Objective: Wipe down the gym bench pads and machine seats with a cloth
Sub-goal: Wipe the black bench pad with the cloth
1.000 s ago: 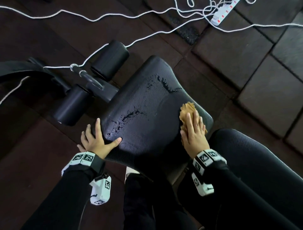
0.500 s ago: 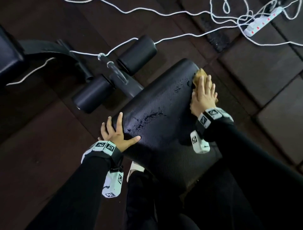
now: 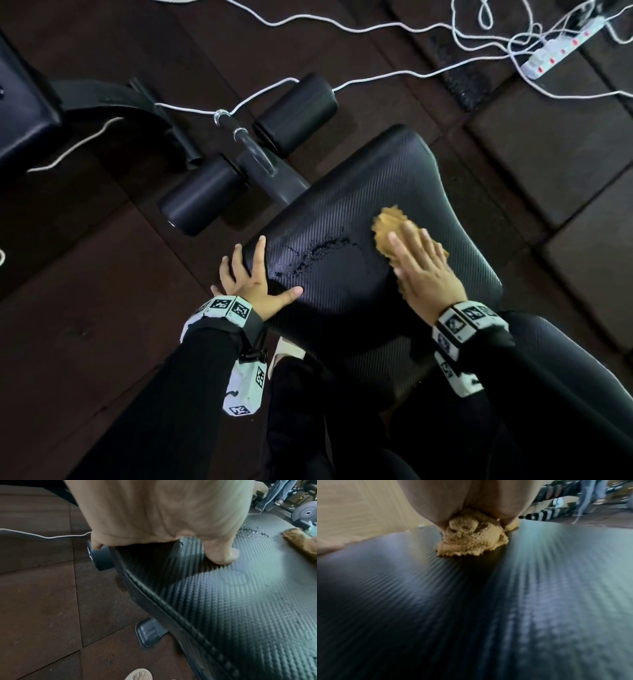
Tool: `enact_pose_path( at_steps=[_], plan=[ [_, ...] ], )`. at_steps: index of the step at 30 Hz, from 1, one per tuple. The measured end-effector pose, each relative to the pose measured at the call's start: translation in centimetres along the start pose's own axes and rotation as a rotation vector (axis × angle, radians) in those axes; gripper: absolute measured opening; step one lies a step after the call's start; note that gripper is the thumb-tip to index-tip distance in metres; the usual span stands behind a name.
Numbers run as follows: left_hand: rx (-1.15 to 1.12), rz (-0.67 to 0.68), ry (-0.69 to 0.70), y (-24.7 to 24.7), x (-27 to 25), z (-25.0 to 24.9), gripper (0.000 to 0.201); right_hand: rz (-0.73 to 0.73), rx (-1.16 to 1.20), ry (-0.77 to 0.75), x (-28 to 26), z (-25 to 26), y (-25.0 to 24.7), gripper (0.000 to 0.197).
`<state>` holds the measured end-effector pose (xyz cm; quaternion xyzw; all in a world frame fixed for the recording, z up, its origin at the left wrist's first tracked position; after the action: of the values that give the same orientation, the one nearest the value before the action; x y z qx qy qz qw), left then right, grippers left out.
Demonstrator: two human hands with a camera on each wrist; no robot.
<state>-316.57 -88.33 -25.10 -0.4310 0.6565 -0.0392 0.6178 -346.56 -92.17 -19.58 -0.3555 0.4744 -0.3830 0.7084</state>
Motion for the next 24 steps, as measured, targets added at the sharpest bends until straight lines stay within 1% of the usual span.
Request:
enact_pose_path(
  at_steps=[2,4,8,10,12,15,18,19,21,24],
  plan=[
    [0.004,0.003,0.002,0.1,0.1,0.1,0.114,-0.003,0.036,0.113,0.8,-2.5,-1.0,0.064],
    [0.01,-0.007,0.003,0.1,0.1,0.0,0.113,-0.031,0.07,0.195,2.7,-3.7,-2.4,0.062],
    [0.0,-0.042,0.027,-0.2,-0.1,-0.2,0.113,-0.075,0.127,0.306,7.9,-2.9,-4.4,0.06],
    [-0.001,-0.05,0.034,-0.3,-0.2,-0.2,0.113,-0.083,0.115,0.284,9.9,-0.7,-4.6,0.059],
    [-0.007,-0.05,0.034,-0.3,-0.2,-0.3,0.112,-0.068,0.1,0.19,10.6,2.3,-4.0,0.058],
    [-0.006,-0.04,0.032,-0.3,-0.3,-0.4,0.111,-0.05,0.027,-0.01,8.1,6.1,-2.0,0.059],
    [0.009,-0.021,0.026,-0.3,-0.2,-0.3,0.112,-0.064,-0.047,-0.14,3.1,6.6,-0.5,0.062],
    [0.013,-0.01,0.025,-0.2,-0.2,-0.3,0.112,-0.053,-0.06,-0.147,1.7,5.7,-0.1,0.064],
    [0.025,0.011,0.023,0.0,-0.2,-0.3,0.113,-0.014,-0.033,-0.089,0.2,2.8,0.1,0.067],
    [0.047,0.009,0.021,0.1,-0.2,-0.4,0.113,0.016,0.017,0.101,1.1,-1.8,-1.2,0.066]
  ],
)
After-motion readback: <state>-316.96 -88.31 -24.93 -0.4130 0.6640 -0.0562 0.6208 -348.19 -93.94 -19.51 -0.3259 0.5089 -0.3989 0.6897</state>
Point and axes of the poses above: each hand's wrist, its own x-axis towards the middle knuckle, its own y-axis out of the palm, z = x × y, the point moved 10 cm from there along x, towards the middle knuckle
